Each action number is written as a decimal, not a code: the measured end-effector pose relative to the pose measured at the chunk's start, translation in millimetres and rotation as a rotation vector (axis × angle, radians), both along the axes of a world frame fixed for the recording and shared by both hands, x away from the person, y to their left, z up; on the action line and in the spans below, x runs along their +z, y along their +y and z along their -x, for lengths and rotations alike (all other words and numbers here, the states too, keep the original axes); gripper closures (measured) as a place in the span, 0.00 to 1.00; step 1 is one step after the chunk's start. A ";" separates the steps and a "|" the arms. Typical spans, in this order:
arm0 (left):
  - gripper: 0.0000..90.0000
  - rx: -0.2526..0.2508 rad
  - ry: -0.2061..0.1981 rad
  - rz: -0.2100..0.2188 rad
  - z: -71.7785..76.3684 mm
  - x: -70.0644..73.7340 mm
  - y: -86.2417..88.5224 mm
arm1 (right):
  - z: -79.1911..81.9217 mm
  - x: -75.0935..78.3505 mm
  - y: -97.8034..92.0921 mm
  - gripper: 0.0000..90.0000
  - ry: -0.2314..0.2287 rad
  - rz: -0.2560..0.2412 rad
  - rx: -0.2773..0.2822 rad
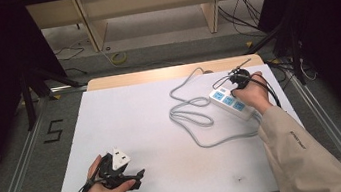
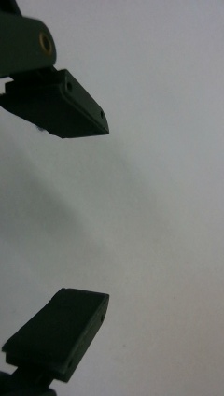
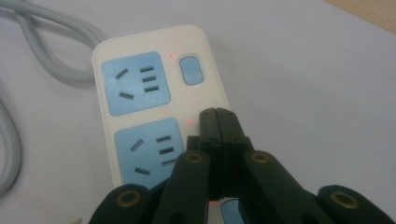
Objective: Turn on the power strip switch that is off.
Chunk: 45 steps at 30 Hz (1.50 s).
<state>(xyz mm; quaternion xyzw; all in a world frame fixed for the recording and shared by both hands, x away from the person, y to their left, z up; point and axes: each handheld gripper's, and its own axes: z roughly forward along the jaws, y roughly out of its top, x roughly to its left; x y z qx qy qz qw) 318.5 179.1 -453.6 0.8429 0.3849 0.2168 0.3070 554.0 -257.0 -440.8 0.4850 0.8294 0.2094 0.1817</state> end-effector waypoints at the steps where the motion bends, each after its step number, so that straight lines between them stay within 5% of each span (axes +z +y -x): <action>1: 0.17 0.002 -0.001 0.003 0.1 -0.1 -0.1 | 0.0 0.0 0.0 1.00 0.000 0.000 0.000; 25: 0.17 -0.002 0.005 -0.001 -0.8 -0.6 -0.8 | 3.6 0.5 -3.6 1.00 -0.038 -0.052 0.001; 45: 0.17 0.002 0.005 -0.001 -1.1 -0.7 -1.8 | 25.9 9.8 -18.9 0.87 -0.058 -0.093 0.008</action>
